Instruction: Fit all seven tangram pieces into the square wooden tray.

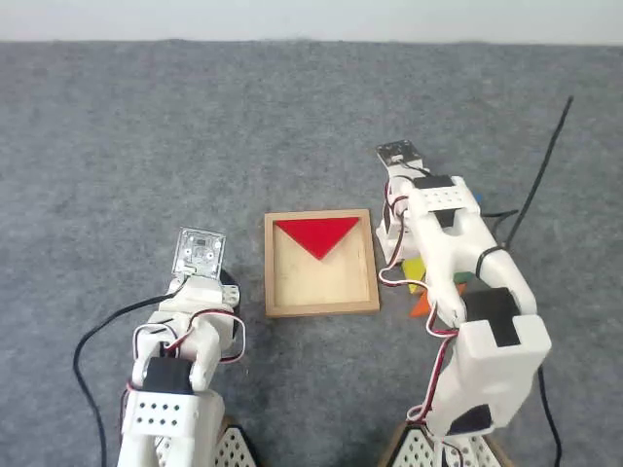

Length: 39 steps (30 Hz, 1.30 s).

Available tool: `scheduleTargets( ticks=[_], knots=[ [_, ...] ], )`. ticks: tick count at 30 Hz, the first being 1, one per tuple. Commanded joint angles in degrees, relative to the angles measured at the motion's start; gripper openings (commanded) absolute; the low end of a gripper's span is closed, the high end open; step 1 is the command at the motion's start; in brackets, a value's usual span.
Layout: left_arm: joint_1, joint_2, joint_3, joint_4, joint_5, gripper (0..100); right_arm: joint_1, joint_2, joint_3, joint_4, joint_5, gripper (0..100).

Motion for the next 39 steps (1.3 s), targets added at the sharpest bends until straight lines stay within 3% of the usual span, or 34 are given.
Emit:
scheduleTargets(
  ticks=[1, 13, 21, 26, 39],
  knots=[
    [-0.26, -0.70, -0.48, 0.09, 0.26, 1, 1.01, 0.48, -2.37, -1.89, 0.79, 21.1],
    [-0.26, -0.70, -0.48, 0.09, 0.26, 1, 1.19, 0.40, -5.80, -1.45, 4.13, 20.7],
    [-0.26, -0.70, -0.48, 0.09, 0.26, 1, 3.12, 1.10, -12.66, 4.35, 11.43, 40.3],
    [-0.26, -0.70, -0.48, 0.09, 0.35, 1, 1.80, 1.10, -12.75, 2.77, 16.00, 40.1],
    [-0.26, -0.70, -0.48, 0.09, 0.35, 1, 2.33, 11.91, -19.96, 5.67, 18.20, 40.2]
  ],
)
